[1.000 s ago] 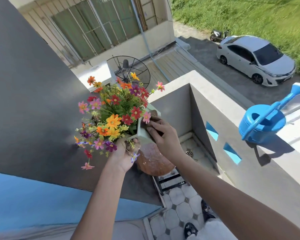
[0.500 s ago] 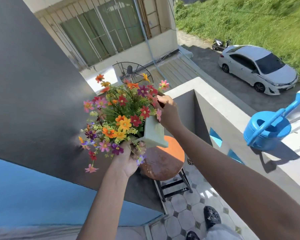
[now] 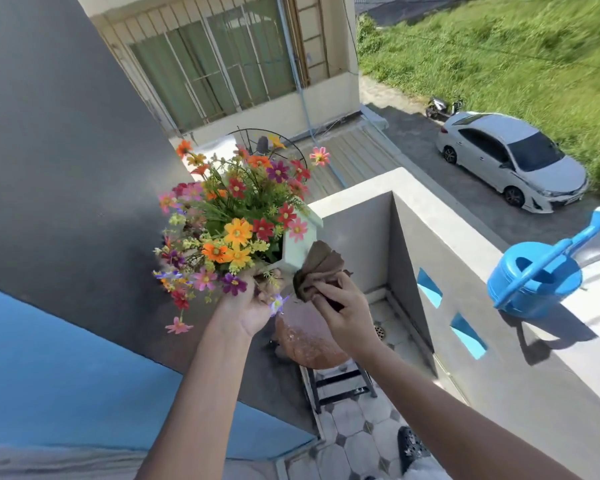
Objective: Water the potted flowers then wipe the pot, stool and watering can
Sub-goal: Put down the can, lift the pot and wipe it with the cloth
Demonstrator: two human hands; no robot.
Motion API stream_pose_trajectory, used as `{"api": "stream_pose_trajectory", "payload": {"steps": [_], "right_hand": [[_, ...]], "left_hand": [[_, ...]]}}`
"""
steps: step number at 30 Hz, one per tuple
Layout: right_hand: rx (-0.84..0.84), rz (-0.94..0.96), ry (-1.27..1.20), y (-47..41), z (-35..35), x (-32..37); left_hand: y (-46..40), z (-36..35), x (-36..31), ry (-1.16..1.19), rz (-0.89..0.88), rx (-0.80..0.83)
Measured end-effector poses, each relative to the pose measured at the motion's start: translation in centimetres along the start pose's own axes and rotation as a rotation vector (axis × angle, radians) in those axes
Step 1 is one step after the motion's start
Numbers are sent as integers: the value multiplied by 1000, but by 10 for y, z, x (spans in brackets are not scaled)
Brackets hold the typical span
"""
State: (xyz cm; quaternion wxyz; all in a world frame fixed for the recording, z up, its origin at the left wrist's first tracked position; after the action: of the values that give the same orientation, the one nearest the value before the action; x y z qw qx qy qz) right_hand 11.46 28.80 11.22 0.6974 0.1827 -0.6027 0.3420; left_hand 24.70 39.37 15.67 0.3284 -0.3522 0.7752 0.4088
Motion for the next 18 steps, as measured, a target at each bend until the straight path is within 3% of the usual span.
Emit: {"api": "stream_pose_trajectory", "payload": {"steps": [5, 8, 11, 14, 18], "right_hand": [[-64, -232, -301, -5, -1, 11], [-109, -235, -383, -19, 8, 45], [-75, -80, -245, -34, 16, 85], [-120, 12, -83, -41, 19, 85], [-172, -76, 5, -31, 28, 47]], "left_hand": [[10, -17, -7, 84, -8, 24], [13, -16, -6, 73, -9, 16], [16, -16, 0, -8, 3, 9], [24, -28, 1, 54, 14, 55], [22, -21, 6, 43, 3, 65]]}}
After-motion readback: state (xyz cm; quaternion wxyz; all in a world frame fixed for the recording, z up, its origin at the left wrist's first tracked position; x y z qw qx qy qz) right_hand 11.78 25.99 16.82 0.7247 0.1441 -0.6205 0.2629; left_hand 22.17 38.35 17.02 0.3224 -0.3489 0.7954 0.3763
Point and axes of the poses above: each hand's wrist, its own y-axis away from the middle knuckle, its own z-axis out of the back of the hand, x = y × z, the point moved 4 cm from there along -y, towards the middle knuckle, and after that the axes turned 15 degrees about -z, right-handed, at the moved point
